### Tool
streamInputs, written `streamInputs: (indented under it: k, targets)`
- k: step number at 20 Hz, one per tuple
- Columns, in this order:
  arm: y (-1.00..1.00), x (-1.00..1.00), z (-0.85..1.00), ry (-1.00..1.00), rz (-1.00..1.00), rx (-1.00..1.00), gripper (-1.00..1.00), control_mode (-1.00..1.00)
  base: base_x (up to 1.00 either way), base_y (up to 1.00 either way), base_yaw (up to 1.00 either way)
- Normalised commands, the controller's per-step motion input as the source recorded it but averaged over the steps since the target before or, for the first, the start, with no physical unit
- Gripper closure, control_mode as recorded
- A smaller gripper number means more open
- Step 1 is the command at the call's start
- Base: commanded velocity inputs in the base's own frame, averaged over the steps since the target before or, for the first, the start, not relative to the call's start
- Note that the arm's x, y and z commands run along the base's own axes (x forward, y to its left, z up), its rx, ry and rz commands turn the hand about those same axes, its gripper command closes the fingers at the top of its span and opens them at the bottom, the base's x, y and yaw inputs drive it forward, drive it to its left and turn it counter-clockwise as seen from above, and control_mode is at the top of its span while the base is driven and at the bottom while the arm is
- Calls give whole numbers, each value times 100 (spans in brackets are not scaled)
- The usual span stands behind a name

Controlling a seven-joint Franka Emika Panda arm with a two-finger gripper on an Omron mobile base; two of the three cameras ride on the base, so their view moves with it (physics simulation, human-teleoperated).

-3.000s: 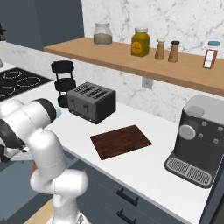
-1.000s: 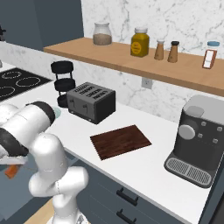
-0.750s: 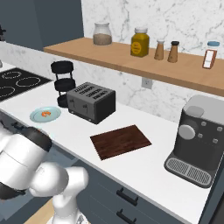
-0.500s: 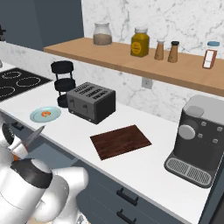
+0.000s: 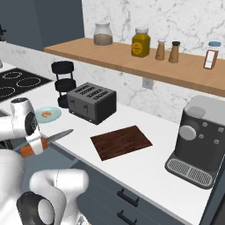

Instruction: Pick up the knife from the drawer and place it on the cutting board. Then place the meat from the plate to the cutting board.

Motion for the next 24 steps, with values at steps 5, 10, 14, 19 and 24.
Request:
streamInputs:
  k: [5, 10, 14, 19, 24]
  targets:
    - [-100, 58, 4, 17, -42, 0, 100, -100, 0, 0, 0]
    - [-89, 90, 0, 5, -37, 0, 100, -100, 0, 0, 0]
    - [-80, 91, 0, 0, -33, 0, 100, -100, 0, 0, 0]
    - [-81, 58, 0, 5, -20, 0, 100, -100, 0, 0, 0]
    - [-63, 6, -8, 5, -1, -4, 100, -100, 0, 0, 0]
